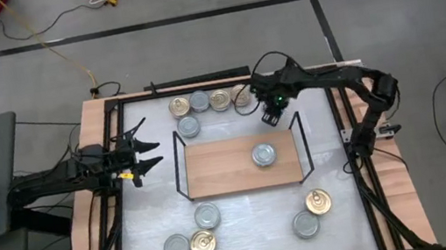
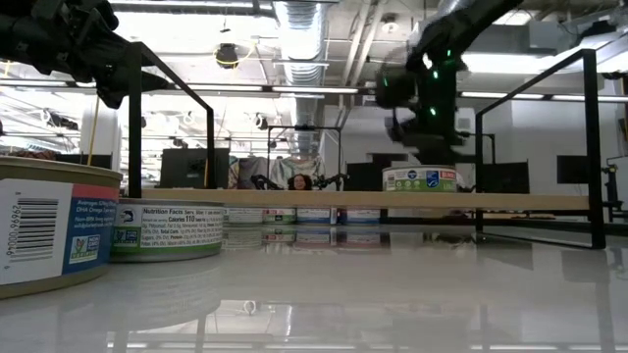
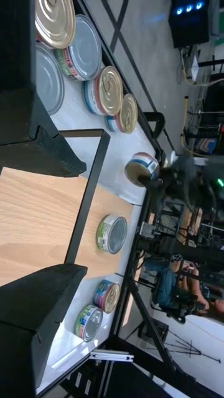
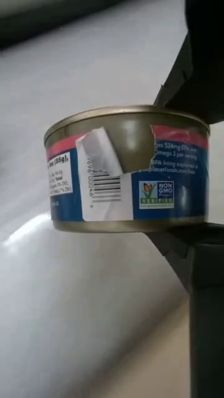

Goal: Stack canned seafood by type on shelf
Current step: Put the blue tuna can on the shelf

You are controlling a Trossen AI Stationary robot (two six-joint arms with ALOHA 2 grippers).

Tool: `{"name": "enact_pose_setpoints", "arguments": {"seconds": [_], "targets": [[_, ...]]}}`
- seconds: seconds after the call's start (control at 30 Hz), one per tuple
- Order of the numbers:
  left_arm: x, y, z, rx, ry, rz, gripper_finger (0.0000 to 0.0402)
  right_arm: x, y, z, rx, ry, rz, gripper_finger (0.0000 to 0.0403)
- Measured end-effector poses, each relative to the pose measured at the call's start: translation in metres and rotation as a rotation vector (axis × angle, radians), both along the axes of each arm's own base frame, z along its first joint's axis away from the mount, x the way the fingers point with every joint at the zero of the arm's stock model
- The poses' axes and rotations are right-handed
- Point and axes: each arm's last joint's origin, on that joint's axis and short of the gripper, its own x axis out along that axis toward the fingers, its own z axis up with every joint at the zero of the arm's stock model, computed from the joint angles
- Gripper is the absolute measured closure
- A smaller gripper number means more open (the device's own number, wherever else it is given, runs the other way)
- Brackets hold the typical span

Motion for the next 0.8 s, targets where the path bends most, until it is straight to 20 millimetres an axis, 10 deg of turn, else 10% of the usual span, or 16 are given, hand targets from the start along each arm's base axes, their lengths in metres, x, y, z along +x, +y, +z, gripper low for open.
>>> {"name": "enact_pose_setpoints", "arguments": {"seconds": [0.4,0.8], "targets": [[0.000,0.000,0.000,0.002,0.001,0.016,0.0174,0.069,0.113,0.041,-0.526,-0.268,0.662,0.0188],[0.000,0.000,0.000,-0.001,0.001,0.013,0.0174,0.116,0.181,-0.015,-0.691,-0.307,0.801,0.0177]]}}
